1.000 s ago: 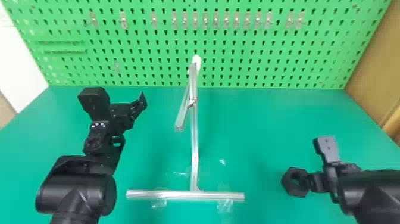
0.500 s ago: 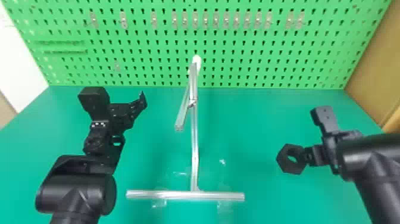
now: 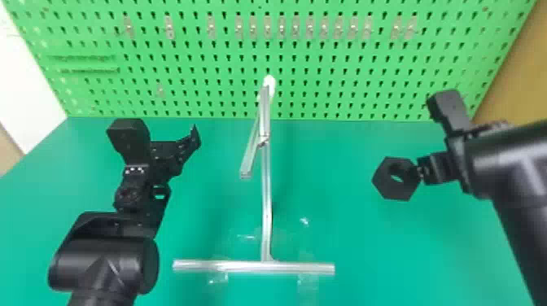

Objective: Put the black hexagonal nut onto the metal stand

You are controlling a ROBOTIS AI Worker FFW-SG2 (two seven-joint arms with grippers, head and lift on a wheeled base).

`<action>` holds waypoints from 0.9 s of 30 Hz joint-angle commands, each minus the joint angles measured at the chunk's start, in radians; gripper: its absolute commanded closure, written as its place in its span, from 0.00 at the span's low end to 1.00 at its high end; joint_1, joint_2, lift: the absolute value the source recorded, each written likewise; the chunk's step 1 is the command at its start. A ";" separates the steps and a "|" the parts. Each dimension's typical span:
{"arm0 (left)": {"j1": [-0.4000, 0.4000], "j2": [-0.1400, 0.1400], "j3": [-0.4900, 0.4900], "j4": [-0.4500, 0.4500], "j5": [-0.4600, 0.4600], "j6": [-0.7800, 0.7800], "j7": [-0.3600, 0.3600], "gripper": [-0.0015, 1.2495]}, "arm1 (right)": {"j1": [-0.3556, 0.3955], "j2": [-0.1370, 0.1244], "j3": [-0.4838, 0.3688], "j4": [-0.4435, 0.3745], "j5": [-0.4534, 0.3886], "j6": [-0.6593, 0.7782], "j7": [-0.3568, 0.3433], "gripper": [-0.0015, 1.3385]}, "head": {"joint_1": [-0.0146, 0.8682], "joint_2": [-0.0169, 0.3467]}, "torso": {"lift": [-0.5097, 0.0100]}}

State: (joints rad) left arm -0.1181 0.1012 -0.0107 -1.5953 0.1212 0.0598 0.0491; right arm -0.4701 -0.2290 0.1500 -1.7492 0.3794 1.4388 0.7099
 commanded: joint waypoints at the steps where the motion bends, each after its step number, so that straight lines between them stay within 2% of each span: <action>1: -0.002 0.000 -0.002 0.000 -0.002 0.002 0.000 0.13 | -0.074 -0.032 0.043 -0.015 -0.059 0.040 0.005 0.85 | 0.80 0.27 | 0.98; 4: -0.006 0.000 -0.006 0.000 -0.006 0.006 0.000 0.13 | -0.131 -0.062 0.072 -0.001 -0.117 0.043 0.005 0.85 | 0.80 0.27 | 0.98; 6: -0.008 0.000 -0.008 0.000 -0.008 0.009 0.000 0.13 | -0.170 -0.081 0.086 0.025 -0.185 0.029 0.005 0.85 | 0.80 0.27 | 0.98; 9: -0.006 0.000 -0.008 0.000 -0.009 0.012 0.000 0.13 | -0.213 -0.102 0.103 0.057 -0.263 0.006 0.005 0.85 | 0.80 0.27 | 0.98; 12: -0.006 0.000 -0.008 0.000 -0.009 0.014 0.000 0.13 | -0.259 -0.121 0.137 0.074 -0.307 -0.008 0.005 0.85 | 0.80 0.27 | 0.98; 21: -0.008 0.000 -0.012 0.000 -0.014 0.020 0.000 0.13 | -0.412 -0.170 0.264 0.178 -0.496 -0.069 0.005 0.85 | 0.80 0.27 | 0.98; 27: -0.008 0.002 -0.014 0.000 -0.017 0.025 0.000 0.13 | -0.518 -0.191 0.364 0.229 -0.557 -0.107 0.005 0.85 | 0.80 0.27 | 0.98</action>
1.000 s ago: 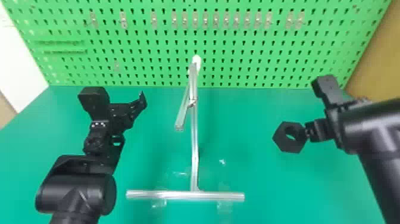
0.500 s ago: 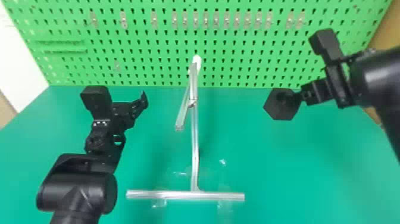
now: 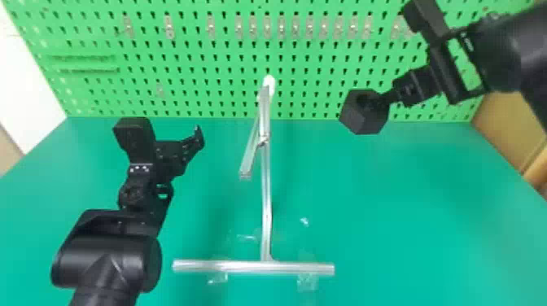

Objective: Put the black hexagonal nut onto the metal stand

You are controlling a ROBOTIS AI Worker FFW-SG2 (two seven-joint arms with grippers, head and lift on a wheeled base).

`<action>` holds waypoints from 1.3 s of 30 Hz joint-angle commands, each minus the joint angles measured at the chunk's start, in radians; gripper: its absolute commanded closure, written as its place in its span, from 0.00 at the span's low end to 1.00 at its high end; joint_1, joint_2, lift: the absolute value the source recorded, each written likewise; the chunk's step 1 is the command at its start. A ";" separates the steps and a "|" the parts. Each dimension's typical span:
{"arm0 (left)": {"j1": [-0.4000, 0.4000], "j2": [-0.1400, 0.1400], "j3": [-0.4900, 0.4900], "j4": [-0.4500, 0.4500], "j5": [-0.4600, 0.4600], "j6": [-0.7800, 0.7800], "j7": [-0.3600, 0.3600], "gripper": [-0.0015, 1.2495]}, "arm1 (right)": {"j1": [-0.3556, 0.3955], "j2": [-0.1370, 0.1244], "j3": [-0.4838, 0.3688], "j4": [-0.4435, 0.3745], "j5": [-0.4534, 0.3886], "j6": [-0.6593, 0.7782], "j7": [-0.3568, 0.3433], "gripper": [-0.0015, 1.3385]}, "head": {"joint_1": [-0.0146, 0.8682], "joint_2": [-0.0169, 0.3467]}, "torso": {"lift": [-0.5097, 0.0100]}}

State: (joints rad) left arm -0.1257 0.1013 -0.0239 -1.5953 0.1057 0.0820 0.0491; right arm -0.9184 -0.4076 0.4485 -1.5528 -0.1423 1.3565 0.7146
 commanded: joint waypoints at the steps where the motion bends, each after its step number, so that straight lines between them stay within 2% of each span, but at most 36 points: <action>1: -0.002 0.001 -0.001 0.000 -0.001 0.004 0.000 0.13 | -0.085 -0.013 0.079 0.042 -0.045 -0.031 -0.001 0.85 | 0.80 0.27 | 0.98; 7: -0.003 0.001 -0.007 0.000 -0.006 0.012 0.000 0.13 | -0.186 -0.010 0.162 0.123 -0.112 -0.080 -0.001 0.85 | 0.80 0.27 | 0.98; 13: -0.003 0.005 -0.013 0.000 -0.009 0.018 0.000 0.13 | -0.252 0.007 0.216 0.198 -0.198 -0.112 0.000 0.85 | 0.80 0.27 | 0.98; 21: -0.003 0.014 -0.017 0.000 -0.009 0.022 0.000 0.13 | -0.344 0.035 0.305 0.263 -0.255 -0.137 0.000 0.85 | 0.80 0.27 | 0.98; 27: -0.008 0.021 -0.025 0.000 -0.006 0.024 0.000 0.13 | -0.387 0.061 0.352 0.278 -0.260 -0.148 -0.001 0.85 | 0.80 0.27 | 0.98; 39: -0.008 0.028 -0.014 -0.020 -0.026 0.047 0.000 0.13 | -0.428 0.096 0.401 0.306 -0.253 -0.166 0.000 0.85 | 0.80 0.27 | 0.98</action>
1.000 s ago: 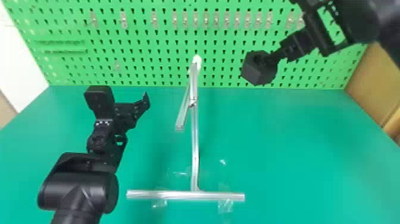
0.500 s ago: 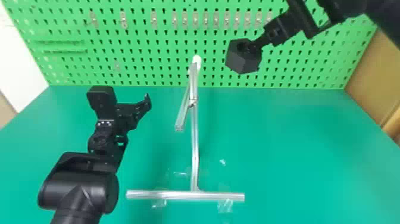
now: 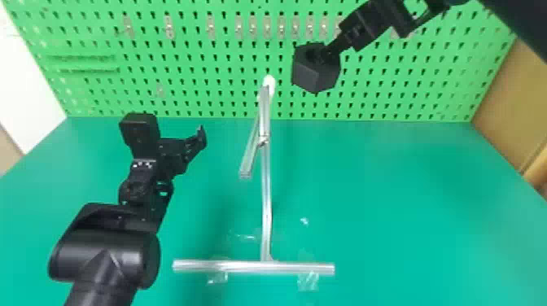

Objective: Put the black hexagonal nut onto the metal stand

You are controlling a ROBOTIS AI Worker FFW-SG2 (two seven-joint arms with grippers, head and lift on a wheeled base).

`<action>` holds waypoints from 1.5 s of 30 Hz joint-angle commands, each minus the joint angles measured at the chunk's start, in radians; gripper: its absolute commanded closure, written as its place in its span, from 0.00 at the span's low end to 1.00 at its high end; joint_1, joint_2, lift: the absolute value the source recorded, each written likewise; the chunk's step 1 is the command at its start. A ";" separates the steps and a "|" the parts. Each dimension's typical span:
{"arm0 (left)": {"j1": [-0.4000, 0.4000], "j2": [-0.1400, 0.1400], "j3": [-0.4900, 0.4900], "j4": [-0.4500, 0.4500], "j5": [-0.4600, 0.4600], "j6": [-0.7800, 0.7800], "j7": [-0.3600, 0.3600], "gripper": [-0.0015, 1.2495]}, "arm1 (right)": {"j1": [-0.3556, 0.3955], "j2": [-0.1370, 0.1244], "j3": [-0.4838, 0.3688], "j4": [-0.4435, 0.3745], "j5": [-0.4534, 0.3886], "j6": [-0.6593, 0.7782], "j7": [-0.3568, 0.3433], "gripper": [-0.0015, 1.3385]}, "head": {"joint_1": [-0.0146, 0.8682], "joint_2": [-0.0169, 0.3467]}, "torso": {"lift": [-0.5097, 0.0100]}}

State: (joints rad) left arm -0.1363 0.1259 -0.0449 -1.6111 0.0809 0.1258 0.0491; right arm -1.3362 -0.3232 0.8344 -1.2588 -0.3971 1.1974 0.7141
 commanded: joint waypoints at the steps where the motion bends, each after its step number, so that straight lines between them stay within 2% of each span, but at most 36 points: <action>1: 0.003 0.004 0.008 -0.006 -0.001 0.003 0.000 0.13 | -0.014 0.015 0.020 0.015 0.001 -0.007 0.001 0.85 | 0.80 0.27 | 0.98; 20: 0.003 0.006 0.008 -0.010 -0.009 0.009 0.000 0.13 | -0.041 0.076 0.023 0.029 0.004 -0.022 -0.001 0.85 | 0.80 0.27 | 0.98; 36: 0.000 0.006 0.005 -0.010 -0.012 0.009 0.000 0.13 | -0.021 0.113 0.009 0.036 -0.012 -0.044 -0.001 0.85 | 0.80 0.27 | 0.98; 45: 0.000 0.006 0.005 -0.010 -0.012 0.009 0.000 0.13 | -0.014 0.122 0.002 0.047 -0.026 -0.052 -0.004 0.85 | 0.80 0.27 | 0.98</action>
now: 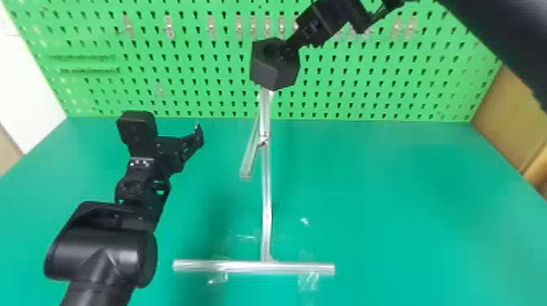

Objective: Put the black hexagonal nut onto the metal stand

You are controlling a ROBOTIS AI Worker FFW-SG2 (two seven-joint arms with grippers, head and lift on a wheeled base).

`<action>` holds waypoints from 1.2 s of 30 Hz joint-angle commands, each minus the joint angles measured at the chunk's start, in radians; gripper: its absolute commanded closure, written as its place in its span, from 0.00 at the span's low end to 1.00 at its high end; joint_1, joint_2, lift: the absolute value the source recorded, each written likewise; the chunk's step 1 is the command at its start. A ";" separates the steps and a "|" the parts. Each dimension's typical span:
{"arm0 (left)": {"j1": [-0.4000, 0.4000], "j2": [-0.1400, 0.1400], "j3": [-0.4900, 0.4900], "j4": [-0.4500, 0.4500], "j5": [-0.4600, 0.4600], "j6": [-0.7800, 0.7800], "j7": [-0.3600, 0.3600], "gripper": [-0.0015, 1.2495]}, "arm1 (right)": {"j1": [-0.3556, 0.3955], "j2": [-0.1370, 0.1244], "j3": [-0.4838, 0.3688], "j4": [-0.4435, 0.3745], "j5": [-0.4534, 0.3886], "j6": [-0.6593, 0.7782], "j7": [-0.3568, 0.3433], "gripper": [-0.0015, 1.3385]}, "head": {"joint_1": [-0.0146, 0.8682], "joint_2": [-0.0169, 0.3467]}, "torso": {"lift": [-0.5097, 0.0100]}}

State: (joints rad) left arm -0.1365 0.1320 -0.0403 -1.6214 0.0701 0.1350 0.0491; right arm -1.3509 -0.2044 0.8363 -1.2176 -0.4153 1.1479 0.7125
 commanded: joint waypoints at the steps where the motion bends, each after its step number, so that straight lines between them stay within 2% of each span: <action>1: 0.000 0.000 0.000 0.000 0.001 0.000 0.000 0.13 | 0.001 0.003 0.000 0.006 -0.013 -0.004 -0.008 0.85 | 0.80 0.27 | 0.98; 10: -0.002 0.000 -0.001 0.000 -0.001 0.000 0.000 0.13 | 0.018 0.011 -0.008 0.018 -0.045 -0.022 -0.022 0.85 | 0.80 0.27 | 0.98; 22: -0.002 0.000 -0.001 0.000 0.001 0.000 0.000 0.13 | 0.032 0.007 0.003 0.044 -0.100 -0.059 -0.022 0.85 | 0.80 0.27 | 0.98; 36: -0.002 0.000 0.000 0.000 0.002 0.000 0.000 0.13 | 0.032 -0.003 0.023 0.050 -0.086 -0.086 -0.011 0.85 | 0.80 0.27 | 0.98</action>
State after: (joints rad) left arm -0.1370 0.1320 -0.0397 -1.6214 0.0721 0.1350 0.0491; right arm -1.3201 -0.2056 0.8538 -1.1716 -0.5091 1.0779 0.6947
